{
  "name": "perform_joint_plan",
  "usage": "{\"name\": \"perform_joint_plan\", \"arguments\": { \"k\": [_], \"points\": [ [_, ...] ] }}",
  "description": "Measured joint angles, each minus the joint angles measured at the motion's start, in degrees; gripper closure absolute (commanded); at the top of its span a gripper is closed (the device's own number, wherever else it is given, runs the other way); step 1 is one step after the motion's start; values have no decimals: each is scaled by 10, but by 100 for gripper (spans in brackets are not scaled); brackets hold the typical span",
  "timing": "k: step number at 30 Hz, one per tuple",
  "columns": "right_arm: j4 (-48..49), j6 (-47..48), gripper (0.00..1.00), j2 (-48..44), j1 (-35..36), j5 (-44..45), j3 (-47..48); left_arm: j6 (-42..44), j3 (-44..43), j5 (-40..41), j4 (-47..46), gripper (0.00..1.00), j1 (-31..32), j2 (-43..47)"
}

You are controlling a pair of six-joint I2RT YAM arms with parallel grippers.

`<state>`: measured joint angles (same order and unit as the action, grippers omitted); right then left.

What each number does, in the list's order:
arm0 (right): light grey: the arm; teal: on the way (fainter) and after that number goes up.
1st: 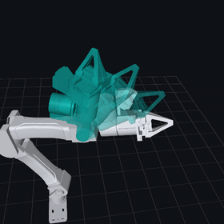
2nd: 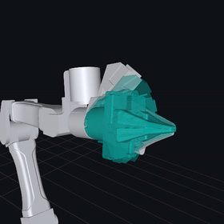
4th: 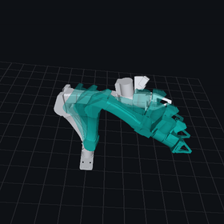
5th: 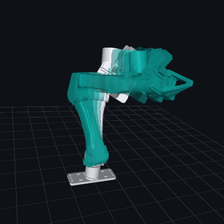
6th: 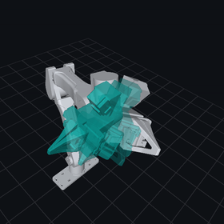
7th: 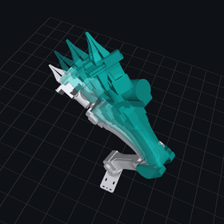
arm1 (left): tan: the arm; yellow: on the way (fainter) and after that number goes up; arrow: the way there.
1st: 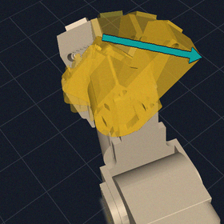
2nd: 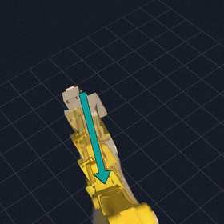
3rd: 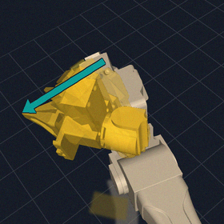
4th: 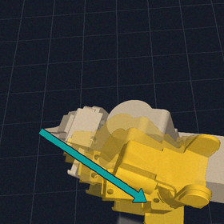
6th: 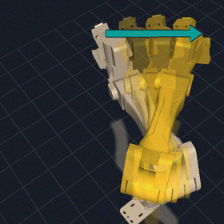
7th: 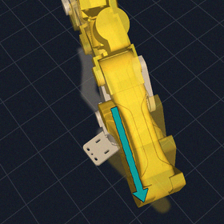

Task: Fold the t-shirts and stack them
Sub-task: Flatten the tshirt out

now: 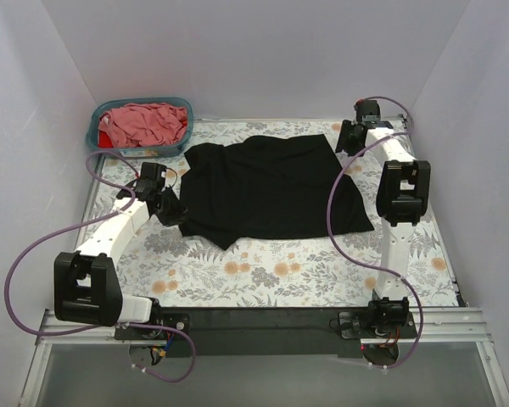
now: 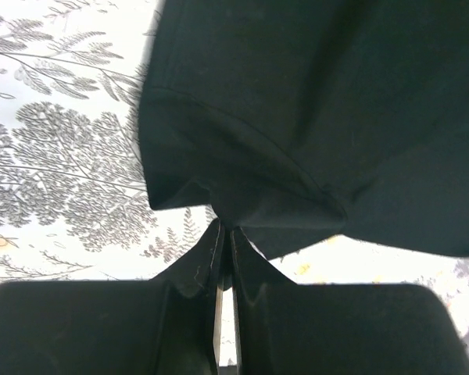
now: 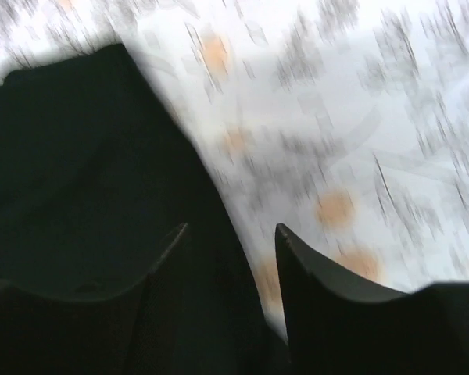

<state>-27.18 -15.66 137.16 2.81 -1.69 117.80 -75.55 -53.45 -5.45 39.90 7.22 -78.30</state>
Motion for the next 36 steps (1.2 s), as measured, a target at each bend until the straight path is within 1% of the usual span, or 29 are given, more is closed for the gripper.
{"name": "perform_joint_plan", "arguments": {
  "k": [1, 3, 4, 5, 7, 11, 13, 15, 18, 20, 24, 30, 36],
  "points": [
    [-1, 4, 40, -29, -1, 9, -36, 2, 0, -6, 0, 100, 0, 3],
    [-19, 8, 36, -108, -2, 29, -128, 3, 6, -19, 0, 100, 0, 14],
    [-23, 9, 36, -141, -2, 40, -164, 3, 13, -26, 2, 100, 0, 24],
    [-24, 8, 36, -197, -2, 51, -224, 3, 21, -33, 3, 100, 0, 35],
    [-33, 5, 36, -280, -2, 71, -306, 4, 41, -43, 6, 100, 0, 62],
    [-30, -28, 35, -444, -4, 96, -476, 6, 73, -52, 24, 100, 0, 110],
    [-32, -51, 35, -500, -11, 98, -551, 7, 84, -57, 28, 100, 0, 124],
    [-32, -70, 36, -535, -24, 95, -616, 7, 93, -64, 32, 100, 0, 133],
    [-30, -90, 38, -546, -45, 95, -671, 7, 99, -72, 34, 100, 0, 137],
    [-27, -98, 39, -545, -51, 96, -686, 8, 100, -74, 34, 100, 0, 139],
    [1, -101, 44, -537, -50, 102, -689, 7, 104, -76, 32, 100, 0, 146],
    [45, -99, 46, -507, -52, 111, -689, 4, 122, -79, 32, 100, 0, 153],
    [62, -98, 46, -483, -54, 117, -694, 3, 125, -79, 34, 100, 0, 155]
  ]
}}
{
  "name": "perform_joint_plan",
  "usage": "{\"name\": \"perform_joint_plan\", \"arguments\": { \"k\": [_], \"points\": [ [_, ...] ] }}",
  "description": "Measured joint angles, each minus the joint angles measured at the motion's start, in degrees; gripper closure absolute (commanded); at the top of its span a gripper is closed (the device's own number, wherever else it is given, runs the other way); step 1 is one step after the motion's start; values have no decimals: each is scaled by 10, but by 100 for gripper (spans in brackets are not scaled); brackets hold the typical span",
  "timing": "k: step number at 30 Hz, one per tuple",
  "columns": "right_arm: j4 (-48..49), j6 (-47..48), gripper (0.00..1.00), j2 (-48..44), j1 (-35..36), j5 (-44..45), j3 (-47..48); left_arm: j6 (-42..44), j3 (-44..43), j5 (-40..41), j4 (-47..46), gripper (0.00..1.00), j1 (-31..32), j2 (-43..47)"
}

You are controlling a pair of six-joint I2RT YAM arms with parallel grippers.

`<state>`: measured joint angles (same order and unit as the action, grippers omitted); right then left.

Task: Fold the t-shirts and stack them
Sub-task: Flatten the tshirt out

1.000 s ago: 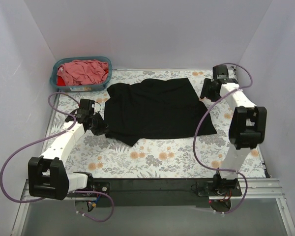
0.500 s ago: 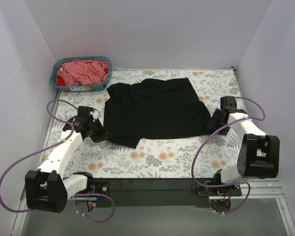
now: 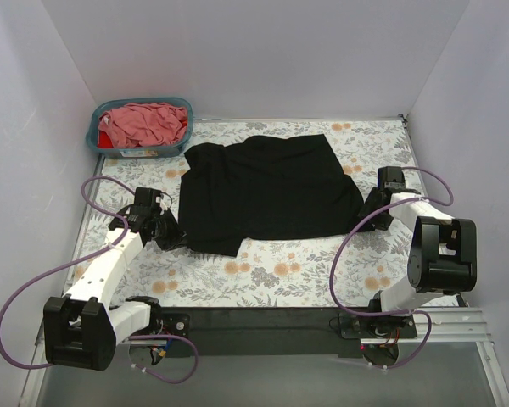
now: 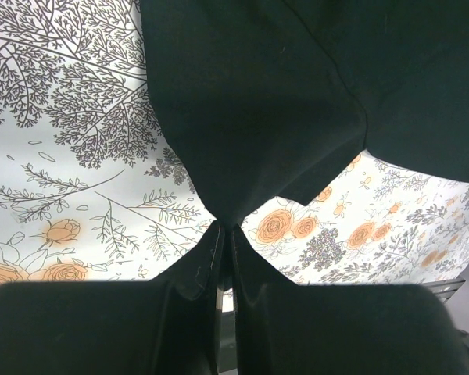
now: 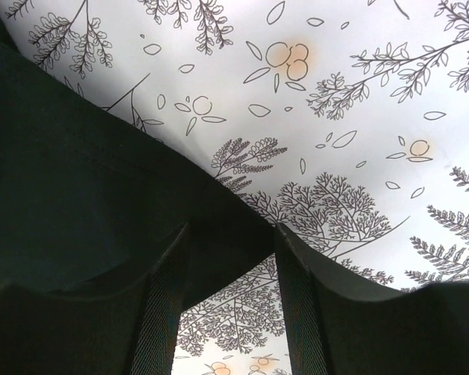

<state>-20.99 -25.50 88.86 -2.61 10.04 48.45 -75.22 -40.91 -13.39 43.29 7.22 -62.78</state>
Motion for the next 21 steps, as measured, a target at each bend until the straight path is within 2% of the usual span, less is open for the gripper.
{"name": "perform_joint_plan", "arguments": {
  "k": [10, 21],
  "points": [
    [19, 1, 48, -4, 0, 13, -14, 0, 0, 0, 0, 100, 0, 0],
    [-17, 12, 47, -9, 0, 29, -12, 0, 0, 0, 1, 100, 0, 0]
  ]
}}
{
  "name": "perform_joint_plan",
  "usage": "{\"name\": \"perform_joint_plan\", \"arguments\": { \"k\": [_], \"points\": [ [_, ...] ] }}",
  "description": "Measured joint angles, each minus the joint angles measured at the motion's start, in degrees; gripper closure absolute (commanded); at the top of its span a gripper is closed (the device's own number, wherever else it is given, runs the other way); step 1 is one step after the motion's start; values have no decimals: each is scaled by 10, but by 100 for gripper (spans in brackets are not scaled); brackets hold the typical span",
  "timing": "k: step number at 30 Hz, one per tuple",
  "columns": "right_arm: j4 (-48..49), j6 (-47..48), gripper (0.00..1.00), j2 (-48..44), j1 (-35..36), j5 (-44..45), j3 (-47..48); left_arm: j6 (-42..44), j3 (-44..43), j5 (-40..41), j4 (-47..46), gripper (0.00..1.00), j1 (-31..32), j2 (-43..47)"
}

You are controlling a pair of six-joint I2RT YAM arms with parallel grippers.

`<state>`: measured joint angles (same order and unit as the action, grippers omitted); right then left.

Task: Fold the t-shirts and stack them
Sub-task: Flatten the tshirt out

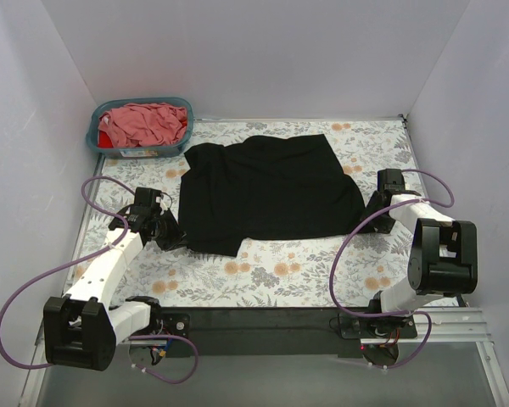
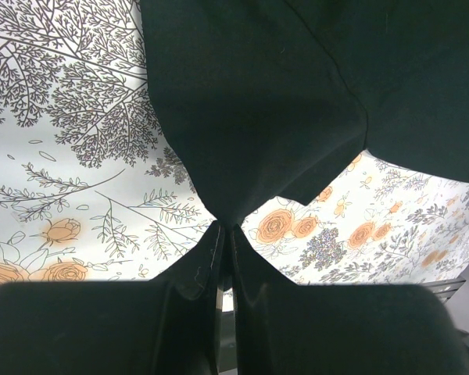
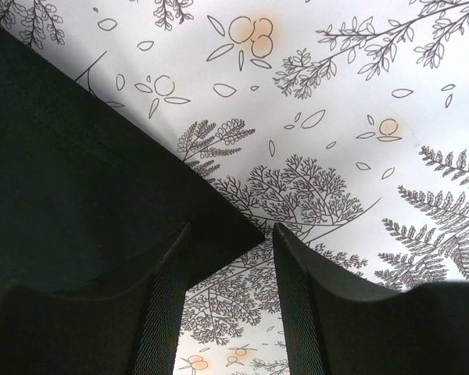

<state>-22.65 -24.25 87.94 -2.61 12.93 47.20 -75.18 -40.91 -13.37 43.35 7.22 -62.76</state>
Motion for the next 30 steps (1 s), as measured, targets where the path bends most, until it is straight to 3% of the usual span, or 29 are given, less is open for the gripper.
{"name": "perform_joint_plan", "arguments": {
  "k": [10, 13, 17, 20, 27, 30],
  "points": [
    [-2, -1, 50, -1, 0, -6, -2, 0, 0, 0, 1, 100, 0, 0],
    [0, -3, 59, -2, 0, -7, -5, 0, 0, 0, 2, 100, 0, 5],
    [4, -9, 87, -5, -1, -12, -9, 0, 0, 0, 2, 100, 0, 11],
    [8, -13, 99, -6, -2, -21, -11, -1, 0, 0, 2, 100, 0, 11],
    [3, -12, 99, -9, -3, -28, -10, -3, -9, 14, 2, 100, 0, -2],
    [-43, -9, 99, -9, -3, -29, 13, -3, -59, 36, 13, 100, -1, -42]
  ]
}}
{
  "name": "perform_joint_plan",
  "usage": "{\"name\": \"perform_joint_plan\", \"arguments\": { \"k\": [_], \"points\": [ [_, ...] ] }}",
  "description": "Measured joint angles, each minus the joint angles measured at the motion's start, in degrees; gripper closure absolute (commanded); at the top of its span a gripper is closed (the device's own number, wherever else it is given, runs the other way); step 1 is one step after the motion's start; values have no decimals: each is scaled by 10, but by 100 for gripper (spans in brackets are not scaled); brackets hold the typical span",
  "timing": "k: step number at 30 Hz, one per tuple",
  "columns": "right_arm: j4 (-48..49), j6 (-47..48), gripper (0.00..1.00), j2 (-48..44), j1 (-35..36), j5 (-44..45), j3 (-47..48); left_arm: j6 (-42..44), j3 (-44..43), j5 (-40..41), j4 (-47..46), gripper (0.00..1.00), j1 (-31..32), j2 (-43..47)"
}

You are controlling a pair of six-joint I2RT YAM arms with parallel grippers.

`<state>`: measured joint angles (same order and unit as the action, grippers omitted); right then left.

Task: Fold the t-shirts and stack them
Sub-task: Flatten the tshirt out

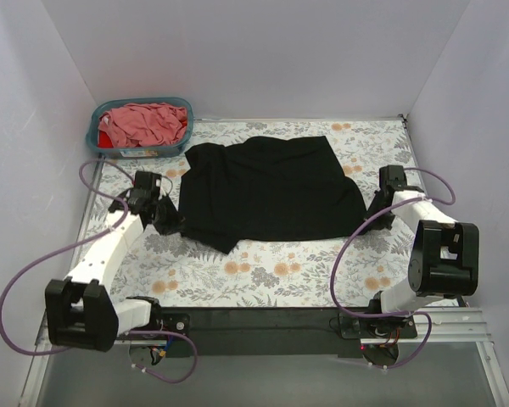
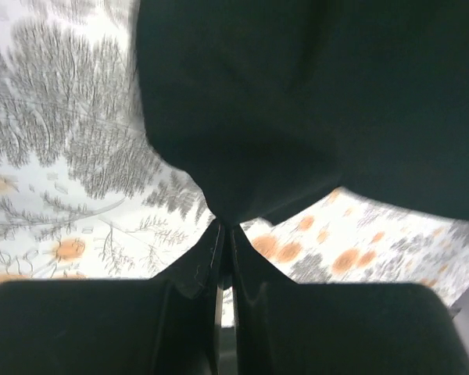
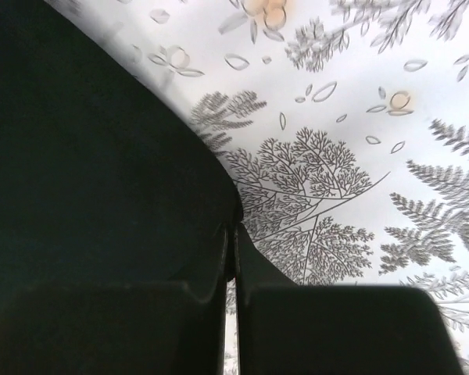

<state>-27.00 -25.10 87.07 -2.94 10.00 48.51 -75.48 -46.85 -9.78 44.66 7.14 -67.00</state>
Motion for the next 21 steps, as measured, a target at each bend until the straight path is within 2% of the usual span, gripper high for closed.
{"name": "perform_joint_plan", "arguments": {
  "k": [4, 7, 10, 13, 15, 21],
  "points": [
    [-65, 9, 99, 0, 1, 3, 109, 2, -179, 41, 20, 100, -10, -100],
    [-94, 18, 99, -5, 2, 6, 252, 8, -355, 96, 32, 100, -14, -164],
    [-104, 28, 99, -37, 5, 3, 358, 16, -504, 160, 58, 100, -14, -188],
    [-118, 43, 99, -102, 11, -3, 422, 26, -612, 211, 85, 100, -12, -177],
    [-126, 54, 99, -157, 12, -4, 447, 34, -648, 238, 84, 100, -10, -149],
    [-145, 77, 99, -319, 28, 25, 480, 57, -636, 273, 59, 100, -6, 28]
  ]
}}
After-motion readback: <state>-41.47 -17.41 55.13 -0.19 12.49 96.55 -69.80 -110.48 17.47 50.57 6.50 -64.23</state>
